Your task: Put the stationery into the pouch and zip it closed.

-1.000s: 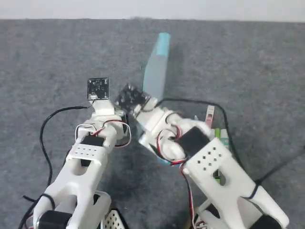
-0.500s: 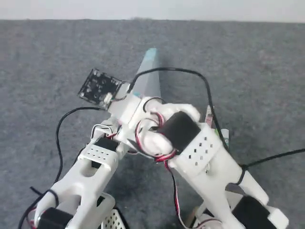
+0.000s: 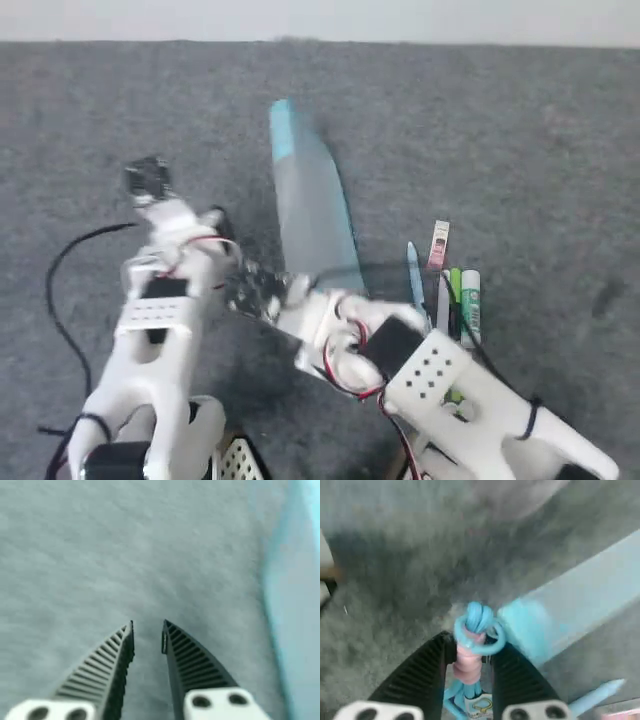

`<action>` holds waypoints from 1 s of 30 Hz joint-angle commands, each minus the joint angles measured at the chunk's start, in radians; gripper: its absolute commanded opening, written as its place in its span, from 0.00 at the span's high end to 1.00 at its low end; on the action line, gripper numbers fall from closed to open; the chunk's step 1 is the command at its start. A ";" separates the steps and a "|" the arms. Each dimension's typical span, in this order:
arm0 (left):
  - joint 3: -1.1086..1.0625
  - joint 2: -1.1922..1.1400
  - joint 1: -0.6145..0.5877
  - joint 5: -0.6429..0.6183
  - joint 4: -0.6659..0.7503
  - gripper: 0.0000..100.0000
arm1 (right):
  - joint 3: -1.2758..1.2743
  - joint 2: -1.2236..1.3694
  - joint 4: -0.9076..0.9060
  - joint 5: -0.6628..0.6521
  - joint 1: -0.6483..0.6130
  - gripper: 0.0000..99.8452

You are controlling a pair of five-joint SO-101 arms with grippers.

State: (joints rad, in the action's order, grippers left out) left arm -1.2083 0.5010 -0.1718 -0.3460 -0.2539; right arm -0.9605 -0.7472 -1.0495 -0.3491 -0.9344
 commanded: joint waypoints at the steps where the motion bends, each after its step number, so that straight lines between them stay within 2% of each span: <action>1: 0.148 0.018 -0.147 0.204 -0.152 0.91 | -0.064 0.005 0.064 -0.012 0.027 0.99; 4: 0.254 0.018 -0.160 0.356 -0.411 0.91 | -0.074 0.084 0.130 -0.006 0.102 0.99; 6: 0.285 0.018 -0.141 0.422 -0.509 0.91 | -0.072 0.124 0.171 -0.005 0.170 0.99; 11: 0.283 0.018 -0.130 0.459 -0.528 0.91 | 0.029 0.148 0.156 0.066 0.292 0.99; 16: 0.239 0.074 -0.031 0.508 -0.562 0.91 | 0.216 0.157 0.077 0.075 0.341 0.99; 22: 0.048 0.463 0.066 0.551 -0.591 0.88 | 0.387 0.157 -0.018 0.075 0.340 0.99; 26: -0.031 0.750 0.173 0.551 -0.700 0.78 | 0.390 0.157 -0.018 0.080 0.325 0.99; 30: -0.044 0.945 0.279 0.545 -0.830 0.76 | 0.391 0.156 -0.016 0.081 0.311 0.99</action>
State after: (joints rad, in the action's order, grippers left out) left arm -1.2605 1.2344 0.0169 0.1926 -0.9659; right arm -0.6291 -0.5861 -1.0602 -0.2908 -0.6153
